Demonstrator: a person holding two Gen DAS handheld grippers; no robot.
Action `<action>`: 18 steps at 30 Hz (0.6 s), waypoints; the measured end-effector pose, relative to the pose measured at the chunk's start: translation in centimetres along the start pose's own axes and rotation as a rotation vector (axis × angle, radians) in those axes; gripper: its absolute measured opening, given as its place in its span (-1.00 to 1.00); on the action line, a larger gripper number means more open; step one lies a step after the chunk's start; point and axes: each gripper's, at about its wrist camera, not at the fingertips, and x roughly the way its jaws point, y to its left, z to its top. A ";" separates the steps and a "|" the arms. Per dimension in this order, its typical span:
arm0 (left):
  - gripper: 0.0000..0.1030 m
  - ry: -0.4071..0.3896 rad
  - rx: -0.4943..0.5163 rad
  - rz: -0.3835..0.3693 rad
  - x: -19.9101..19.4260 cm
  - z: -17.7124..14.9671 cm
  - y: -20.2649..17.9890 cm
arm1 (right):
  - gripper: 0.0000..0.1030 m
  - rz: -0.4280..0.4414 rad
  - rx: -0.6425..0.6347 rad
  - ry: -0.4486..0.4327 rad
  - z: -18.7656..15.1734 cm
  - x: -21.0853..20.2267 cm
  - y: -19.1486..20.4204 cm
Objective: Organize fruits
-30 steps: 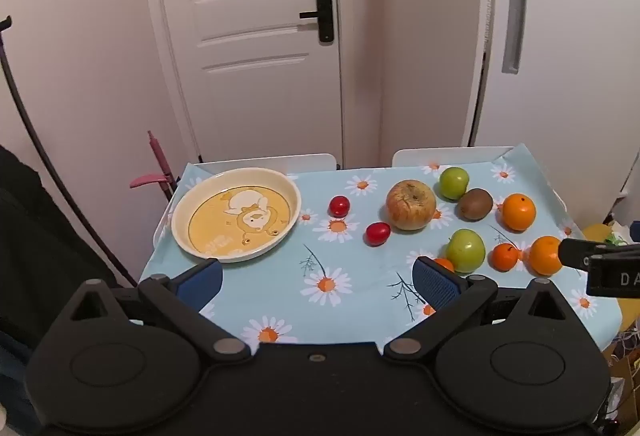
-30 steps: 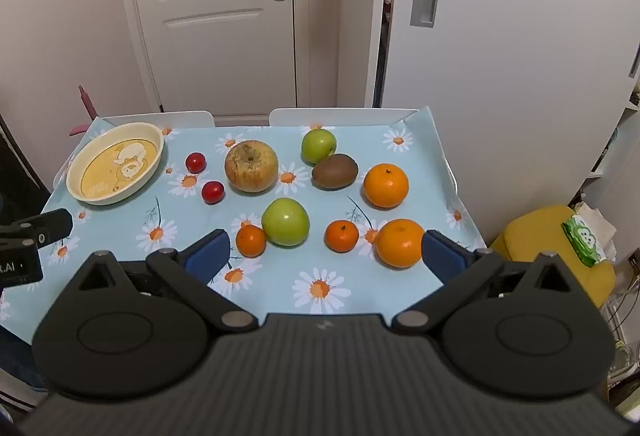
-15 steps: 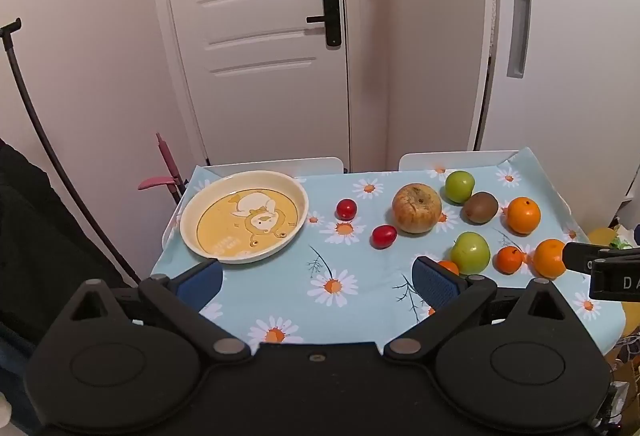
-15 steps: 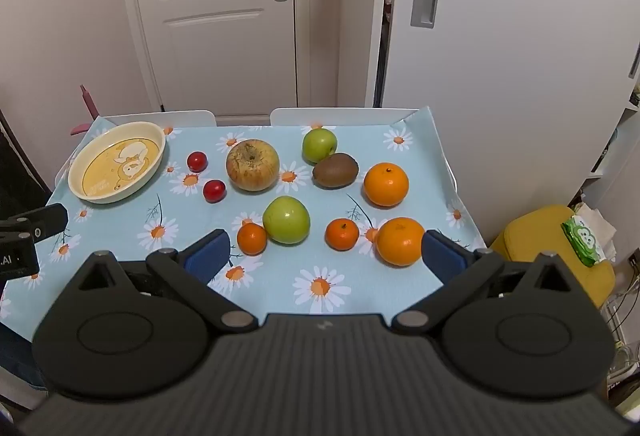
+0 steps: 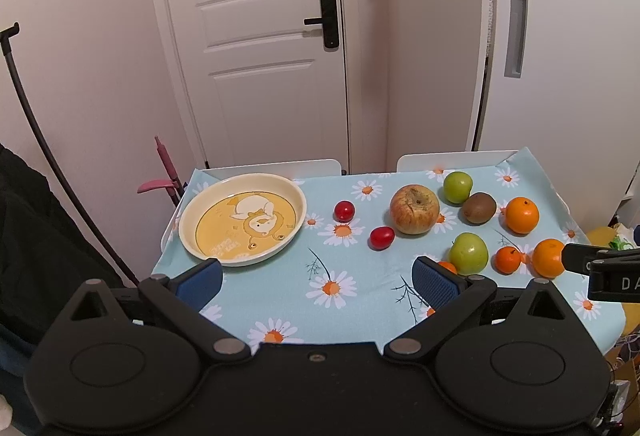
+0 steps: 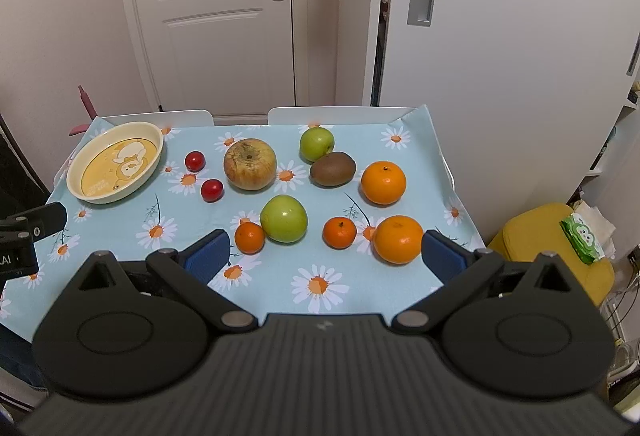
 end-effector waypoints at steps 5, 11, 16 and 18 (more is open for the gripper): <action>0.99 -0.003 0.003 0.003 -0.1 0.0 0.0 | 1.00 0.000 0.000 -0.001 0.0 0.1 0.1; 0.99 -0.005 0.003 0.003 -0.2 0.0 0.1 | 1.00 0.000 0.000 0.000 0.0 0.0 -0.1; 0.99 -0.006 -0.002 0.010 -0.1 -0.1 0.5 | 1.00 -0.004 0.004 -0.002 0.0 0.0 -0.1; 0.99 -0.007 -0.006 0.012 0.0 -0.1 0.6 | 1.00 -0.005 0.003 -0.001 0.0 0.1 -0.1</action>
